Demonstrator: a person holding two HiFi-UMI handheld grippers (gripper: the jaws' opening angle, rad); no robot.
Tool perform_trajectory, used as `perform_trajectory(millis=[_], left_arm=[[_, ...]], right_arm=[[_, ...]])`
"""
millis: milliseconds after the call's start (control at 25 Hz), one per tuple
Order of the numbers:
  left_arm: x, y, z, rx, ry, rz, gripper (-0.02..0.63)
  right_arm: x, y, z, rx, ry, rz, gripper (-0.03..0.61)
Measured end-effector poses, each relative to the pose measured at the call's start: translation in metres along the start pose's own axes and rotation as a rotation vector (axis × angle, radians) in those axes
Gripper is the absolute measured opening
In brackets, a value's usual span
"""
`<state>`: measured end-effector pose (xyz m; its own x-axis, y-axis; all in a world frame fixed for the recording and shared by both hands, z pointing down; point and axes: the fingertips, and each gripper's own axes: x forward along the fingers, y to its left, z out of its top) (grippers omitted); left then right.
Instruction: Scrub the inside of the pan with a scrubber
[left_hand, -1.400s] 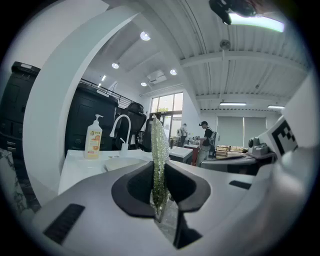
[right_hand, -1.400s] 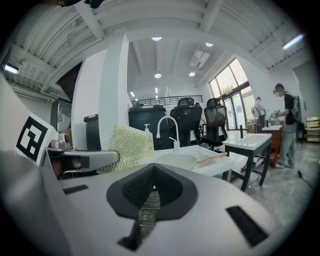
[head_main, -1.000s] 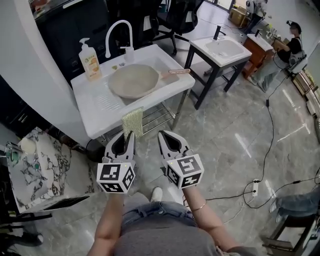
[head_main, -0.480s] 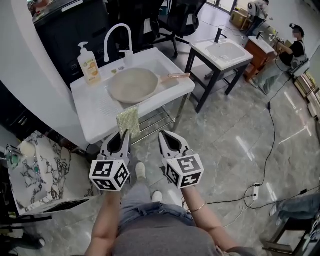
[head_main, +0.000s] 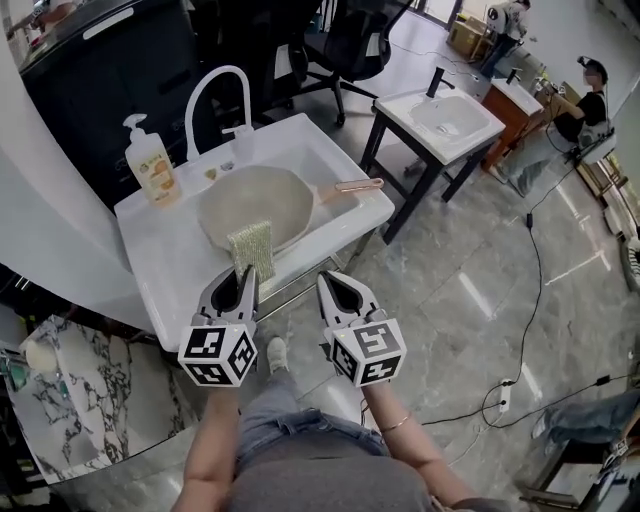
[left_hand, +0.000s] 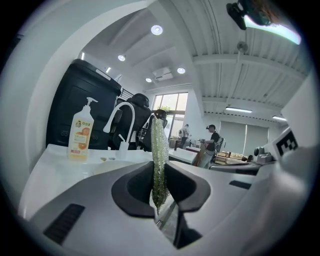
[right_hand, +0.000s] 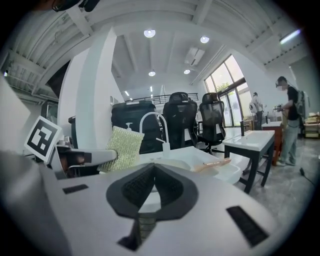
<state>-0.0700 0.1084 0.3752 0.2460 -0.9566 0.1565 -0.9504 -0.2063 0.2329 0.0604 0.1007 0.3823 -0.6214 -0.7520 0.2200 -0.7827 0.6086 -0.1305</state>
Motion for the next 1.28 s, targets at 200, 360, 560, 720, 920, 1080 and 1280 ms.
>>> perform_trajectory(millis=[200, 360, 560, 720, 920, 1080, 1280], left_arm=[[0.06, 0.034, 0.017, 0.013, 0.031, -0.031, 0.066], [0.1, 0.055, 0.025, 0.007, 0.053, -0.058, 0.066], [0.137, 0.073, 0.03, -0.002, 0.072, -0.092, 0.066], [0.158, 0.081, 0.03, -0.005, 0.095, -0.115, 0.066], [0.175, 0.082, 0.025, -0.008, 0.12, -0.135, 0.066], [0.19, 0.081, 0.02, 0.006, 0.15, -0.14, 0.066], [0.21, 0.078, 0.008, 0.021, 0.2, -0.143, 0.065]], right_arm=[[0.065, -0.025, 0.021, 0.013, 0.008, -0.039, 0.011], [0.107, -0.042, 0.031, 0.012, 0.022, -0.074, 0.011], [0.139, -0.064, 0.036, 0.015, 0.049, -0.138, 0.011], [0.15, -0.077, 0.036, 0.017, 0.068, -0.173, 0.011], [0.156, -0.095, 0.03, 0.022, 0.096, -0.201, 0.011], [0.165, -0.111, 0.029, 0.031, 0.105, -0.213, 0.011], [0.178, -0.126, 0.029, 0.046, 0.118, -0.203, 0.011]])
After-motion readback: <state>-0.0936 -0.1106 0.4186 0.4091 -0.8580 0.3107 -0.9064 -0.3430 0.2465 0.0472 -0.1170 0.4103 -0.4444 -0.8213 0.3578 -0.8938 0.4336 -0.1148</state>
